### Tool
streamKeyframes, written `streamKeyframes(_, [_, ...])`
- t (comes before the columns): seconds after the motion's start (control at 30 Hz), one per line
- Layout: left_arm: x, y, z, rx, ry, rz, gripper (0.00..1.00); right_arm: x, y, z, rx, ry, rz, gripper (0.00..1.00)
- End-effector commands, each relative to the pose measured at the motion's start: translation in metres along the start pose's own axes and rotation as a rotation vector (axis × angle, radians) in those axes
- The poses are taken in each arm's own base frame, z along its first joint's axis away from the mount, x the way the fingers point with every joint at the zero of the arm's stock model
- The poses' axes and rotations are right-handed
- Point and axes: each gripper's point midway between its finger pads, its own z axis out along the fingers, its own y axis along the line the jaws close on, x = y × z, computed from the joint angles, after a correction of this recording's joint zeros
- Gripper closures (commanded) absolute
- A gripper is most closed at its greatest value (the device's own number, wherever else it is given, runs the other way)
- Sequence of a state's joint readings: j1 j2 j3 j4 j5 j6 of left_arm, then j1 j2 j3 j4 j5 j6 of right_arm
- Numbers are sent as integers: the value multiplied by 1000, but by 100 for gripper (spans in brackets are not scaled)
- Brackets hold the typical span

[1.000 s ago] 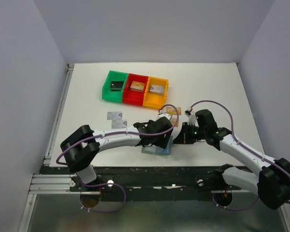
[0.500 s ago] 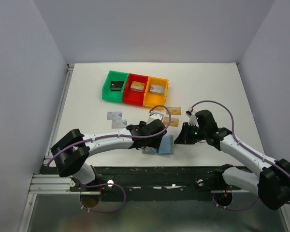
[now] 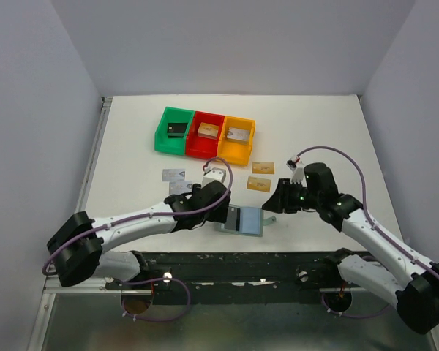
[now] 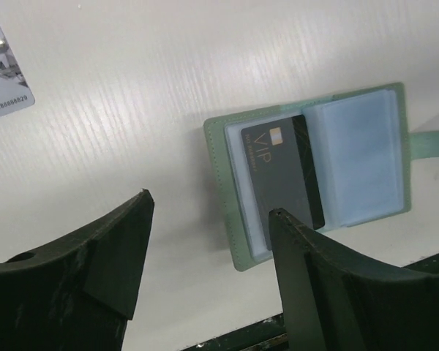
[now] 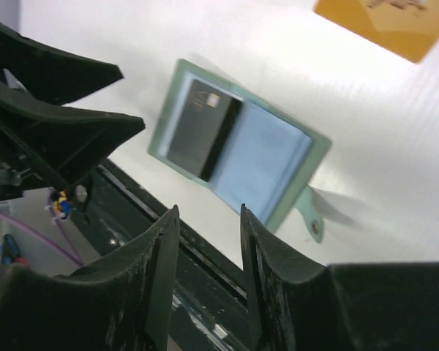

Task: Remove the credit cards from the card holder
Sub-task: Remove the credit card from the card holder.

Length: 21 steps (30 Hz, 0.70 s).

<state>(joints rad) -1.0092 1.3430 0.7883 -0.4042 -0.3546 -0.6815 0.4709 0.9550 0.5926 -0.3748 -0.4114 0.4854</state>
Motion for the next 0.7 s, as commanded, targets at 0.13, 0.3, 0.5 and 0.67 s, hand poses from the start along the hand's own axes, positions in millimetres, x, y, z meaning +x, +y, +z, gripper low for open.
streamKeyframes(0.13, [-40,-32,-14,292,-179,-107,47,-13,65,20,-281,31,-2,58])
streamKeyframes(0.3, [-31,-27,1,274,-129,-122,68,0,65,51,-256,113,37,58])
streamKeyframes(0.5, [-22,-31,12,297,-100,-124,73,11,56,77,-230,161,83,58])
streamKeyframes(0.67, [-10,-29,23,278,-57,-113,78,21,42,91,-186,197,105,58])
